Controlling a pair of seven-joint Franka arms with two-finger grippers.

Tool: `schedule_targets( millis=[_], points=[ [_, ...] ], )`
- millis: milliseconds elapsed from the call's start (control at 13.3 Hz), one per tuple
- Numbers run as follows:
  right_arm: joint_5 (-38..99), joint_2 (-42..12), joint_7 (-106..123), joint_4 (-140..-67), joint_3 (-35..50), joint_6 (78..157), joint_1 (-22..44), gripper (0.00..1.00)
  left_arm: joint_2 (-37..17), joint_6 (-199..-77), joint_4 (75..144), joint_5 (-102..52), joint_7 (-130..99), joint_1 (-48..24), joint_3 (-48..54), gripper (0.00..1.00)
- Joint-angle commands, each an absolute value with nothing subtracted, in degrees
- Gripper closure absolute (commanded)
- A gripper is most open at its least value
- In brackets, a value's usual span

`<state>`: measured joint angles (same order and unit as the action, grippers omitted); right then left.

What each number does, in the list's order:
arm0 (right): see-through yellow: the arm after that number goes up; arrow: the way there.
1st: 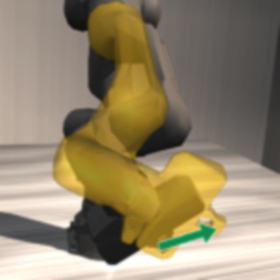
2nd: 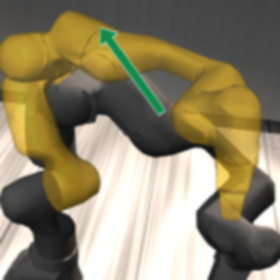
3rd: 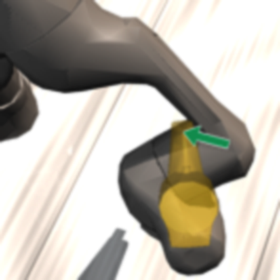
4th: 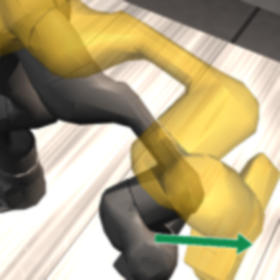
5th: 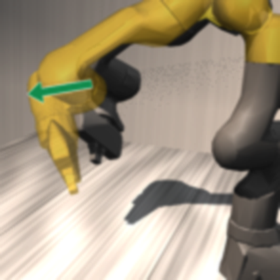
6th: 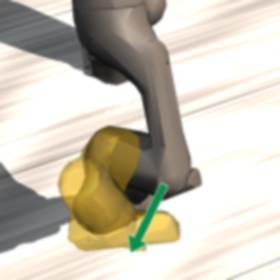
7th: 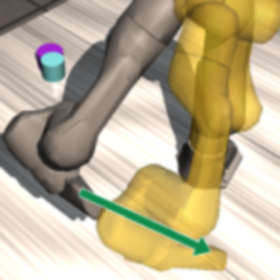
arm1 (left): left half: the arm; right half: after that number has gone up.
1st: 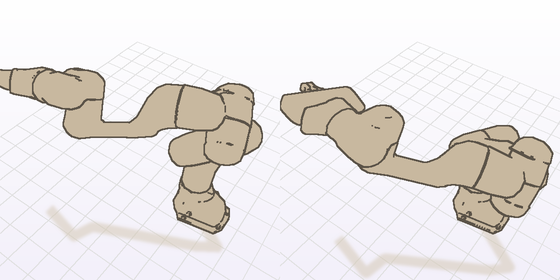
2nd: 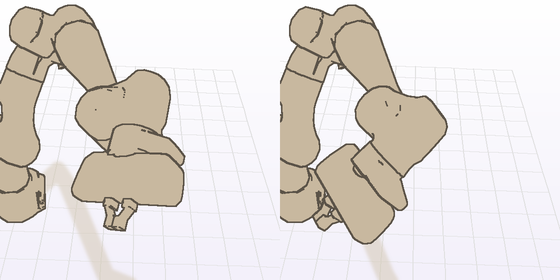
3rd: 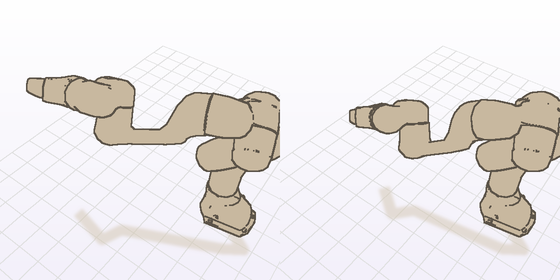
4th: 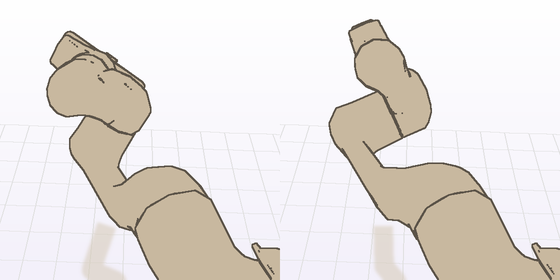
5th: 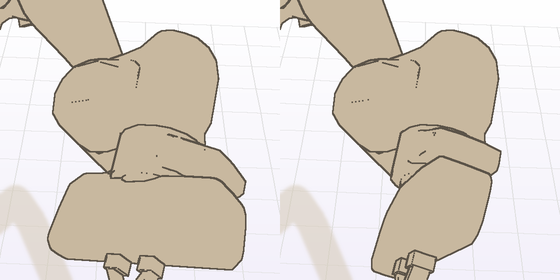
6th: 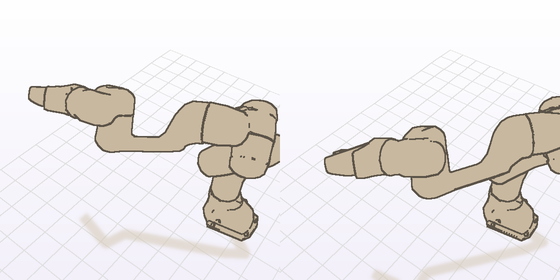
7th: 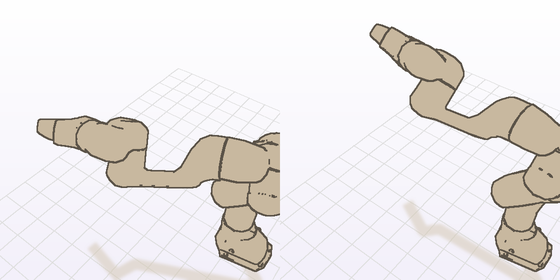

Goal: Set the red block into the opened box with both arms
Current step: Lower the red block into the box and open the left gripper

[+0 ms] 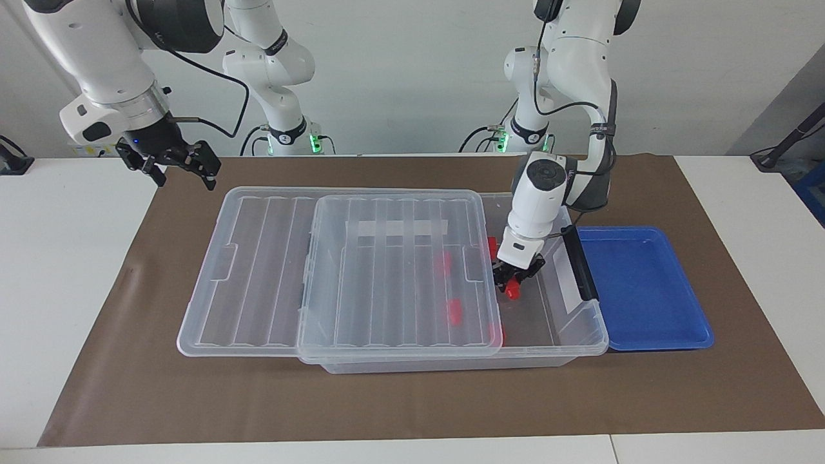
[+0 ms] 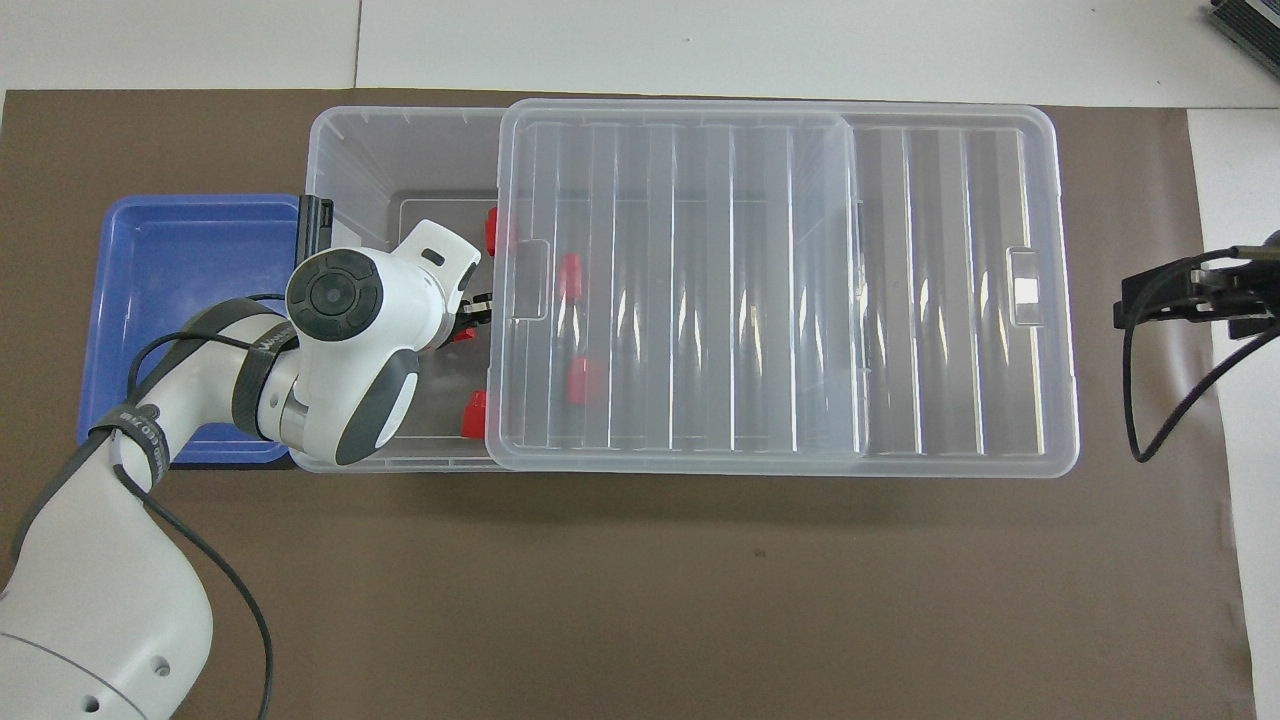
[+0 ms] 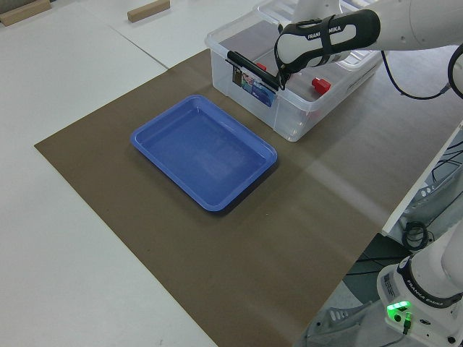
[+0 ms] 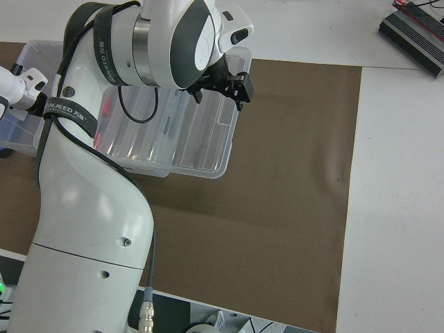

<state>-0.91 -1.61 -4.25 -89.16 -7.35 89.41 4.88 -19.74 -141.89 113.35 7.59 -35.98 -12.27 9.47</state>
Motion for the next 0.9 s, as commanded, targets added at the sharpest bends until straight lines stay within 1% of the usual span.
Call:
schedule_targets(
  millis=[0,75,150,225,599,824],
  points=[
    [0.1,-1.4,-3.0,-89.7,-7.4,90.3,4.6,0.0,-19.8,-144.1,114.6,8.7,-35.9,-11.8,9.1,1.0],
    [0.1,-1.4,-3.0,-89.9,-7.4,90.3,4.6,0.0,-19.7,-144.0,114.6,8.7,-35.9,-11.8,9.1,0.99],
    [0.1,-1.2,-3.0,-90.0,-7.4,90.3,4.6,0.0,-19.7,-144.1,114.5,8.7,-36.0,-11.7,9.1,0.56],
    [0.1,-1.1,-3.0,-90.2,-7.4,90.3,4.6,0.0,-19.7,-144.0,114.5,8.7,-36.2,-11.7,9.1,0.01],
    [0.2,-1.1,-3.1,-90.3,-7.4,90.2,4.7,0.0,-19.5,-143.3,114.3,8.7,-39.3,-11.8,9.1,0.0],
    [0.1,-1.1,-3.1,-90.2,-7.4,90.2,4.7,0.0,-18.6,-141.3,114.0,8.7,-50.2,-12.0,9.2,0.0]
  ],
)
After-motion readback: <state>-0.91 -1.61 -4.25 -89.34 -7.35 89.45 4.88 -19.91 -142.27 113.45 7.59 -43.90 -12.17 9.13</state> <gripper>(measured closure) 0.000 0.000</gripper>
